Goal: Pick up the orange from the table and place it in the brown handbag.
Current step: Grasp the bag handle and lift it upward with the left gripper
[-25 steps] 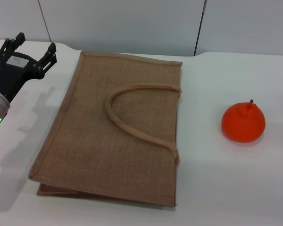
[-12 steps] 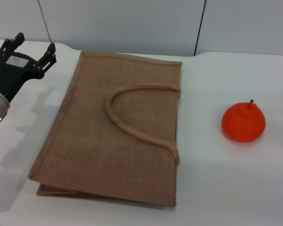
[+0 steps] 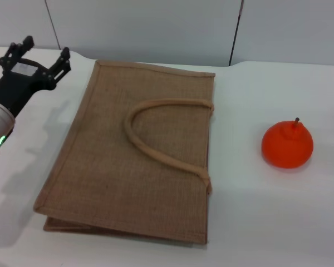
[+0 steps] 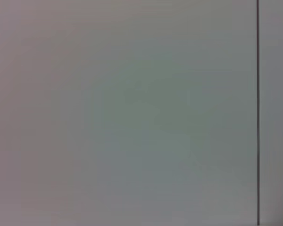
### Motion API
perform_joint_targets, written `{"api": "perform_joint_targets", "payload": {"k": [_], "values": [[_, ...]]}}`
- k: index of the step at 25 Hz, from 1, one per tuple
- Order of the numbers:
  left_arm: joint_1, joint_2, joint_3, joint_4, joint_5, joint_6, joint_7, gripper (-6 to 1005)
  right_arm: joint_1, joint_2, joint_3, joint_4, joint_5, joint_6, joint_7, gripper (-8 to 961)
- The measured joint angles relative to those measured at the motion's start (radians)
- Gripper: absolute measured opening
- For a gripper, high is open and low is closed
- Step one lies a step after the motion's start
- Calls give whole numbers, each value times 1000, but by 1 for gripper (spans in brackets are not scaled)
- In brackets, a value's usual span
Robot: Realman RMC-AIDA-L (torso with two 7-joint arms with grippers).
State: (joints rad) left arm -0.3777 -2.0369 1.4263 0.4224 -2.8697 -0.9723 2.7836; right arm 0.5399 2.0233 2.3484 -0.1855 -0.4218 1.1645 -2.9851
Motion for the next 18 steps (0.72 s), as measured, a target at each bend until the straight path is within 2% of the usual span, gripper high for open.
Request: {"api": "perform_joint_targets", "payload": {"k": [5,14,15,16,18], "values": [[1,8,19,59,106,29,-127,838,0,0,-2,0,0,-4,0,893],[73,9,10,343,506,194,-476,837,-1,-2,-6,0,0,-28,0,893],[89,9,10,407,608,223,-570,837,-1,-2,-6,0,0,-28,0,893],[89,9,10,407,608,223,-570,836,-1,-2,-6,0,0,-28,0,893],[95,12,1,460,716,237,-677,836,-2,-2,-6,0,0,-28,0,894]]}}
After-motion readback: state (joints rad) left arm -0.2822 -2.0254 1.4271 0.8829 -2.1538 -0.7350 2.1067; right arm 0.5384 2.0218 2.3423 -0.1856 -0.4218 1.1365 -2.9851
